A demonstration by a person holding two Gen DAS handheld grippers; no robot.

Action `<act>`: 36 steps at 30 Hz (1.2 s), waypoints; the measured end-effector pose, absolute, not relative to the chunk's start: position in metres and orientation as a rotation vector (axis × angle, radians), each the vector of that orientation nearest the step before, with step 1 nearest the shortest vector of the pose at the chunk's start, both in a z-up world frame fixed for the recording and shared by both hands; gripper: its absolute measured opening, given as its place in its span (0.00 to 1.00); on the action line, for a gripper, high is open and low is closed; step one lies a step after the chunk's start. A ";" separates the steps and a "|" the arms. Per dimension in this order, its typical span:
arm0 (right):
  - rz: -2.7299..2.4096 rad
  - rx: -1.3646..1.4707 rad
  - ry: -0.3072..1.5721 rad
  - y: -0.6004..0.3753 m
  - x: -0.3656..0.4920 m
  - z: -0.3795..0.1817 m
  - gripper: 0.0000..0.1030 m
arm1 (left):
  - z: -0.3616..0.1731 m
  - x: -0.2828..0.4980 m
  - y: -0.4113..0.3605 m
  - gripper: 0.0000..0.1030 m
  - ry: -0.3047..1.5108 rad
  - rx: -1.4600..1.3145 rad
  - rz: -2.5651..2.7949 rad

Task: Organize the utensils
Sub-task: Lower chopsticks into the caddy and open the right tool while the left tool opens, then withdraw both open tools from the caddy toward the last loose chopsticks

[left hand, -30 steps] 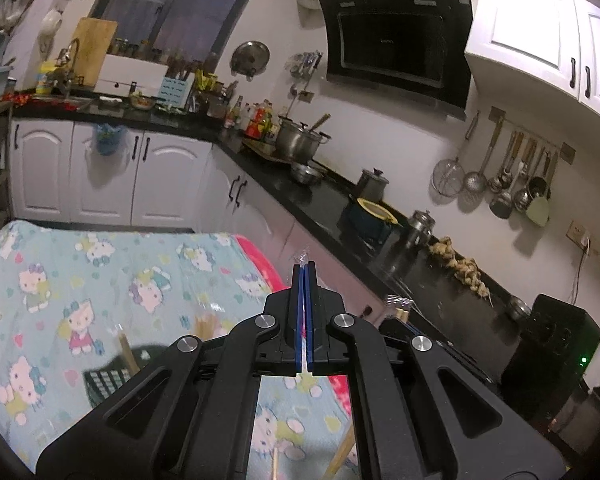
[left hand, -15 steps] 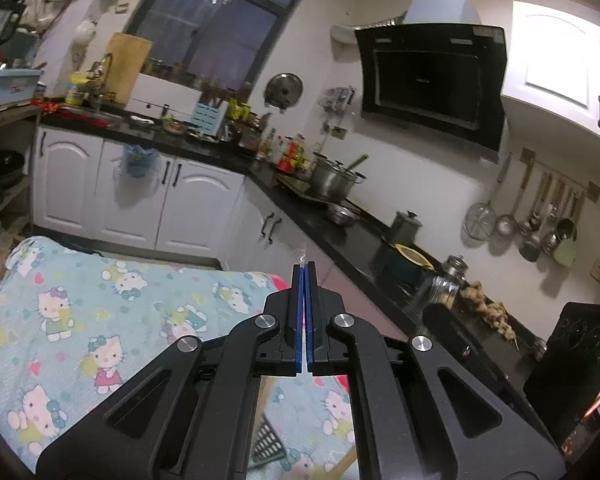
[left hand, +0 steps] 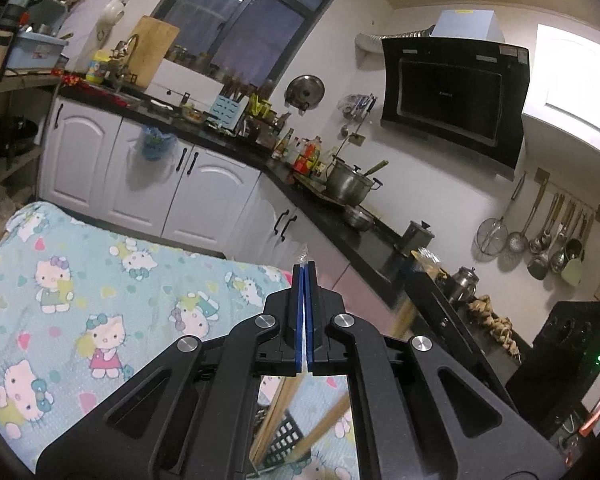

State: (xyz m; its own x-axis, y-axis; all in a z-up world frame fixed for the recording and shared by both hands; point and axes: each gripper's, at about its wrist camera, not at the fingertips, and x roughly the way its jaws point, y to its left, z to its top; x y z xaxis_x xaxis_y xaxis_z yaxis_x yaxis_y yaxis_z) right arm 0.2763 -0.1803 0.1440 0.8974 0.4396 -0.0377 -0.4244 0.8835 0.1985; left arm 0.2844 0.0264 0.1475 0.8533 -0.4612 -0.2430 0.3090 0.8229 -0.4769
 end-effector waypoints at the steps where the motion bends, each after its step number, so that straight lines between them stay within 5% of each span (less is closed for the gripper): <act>1: 0.442 0.187 0.080 -0.180 0.278 0.141 0.06 | 0.145 0.284 0.027 0.00 0.367 -0.441 -0.420; 9: 0.417 0.195 0.117 -0.171 0.286 0.118 0.10 | 0.128 0.279 0.035 0.01 0.450 -0.473 -0.427; 12: 0.420 0.223 0.159 -0.174 0.286 0.110 0.33 | 0.126 0.274 0.039 0.20 0.471 -0.463 -0.413; 26: 0.395 0.201 0.254 -0.200 0.245 0.113 0.51 | 0.137 0.221 0.062 0.85 0.423 -0.434 -0.320; 36: 0.393 0.156 0.340 -0.208 0.214 0.103 0.59 | 0.128 0.188 0.063 0.90 0.446 -0.395 -0.292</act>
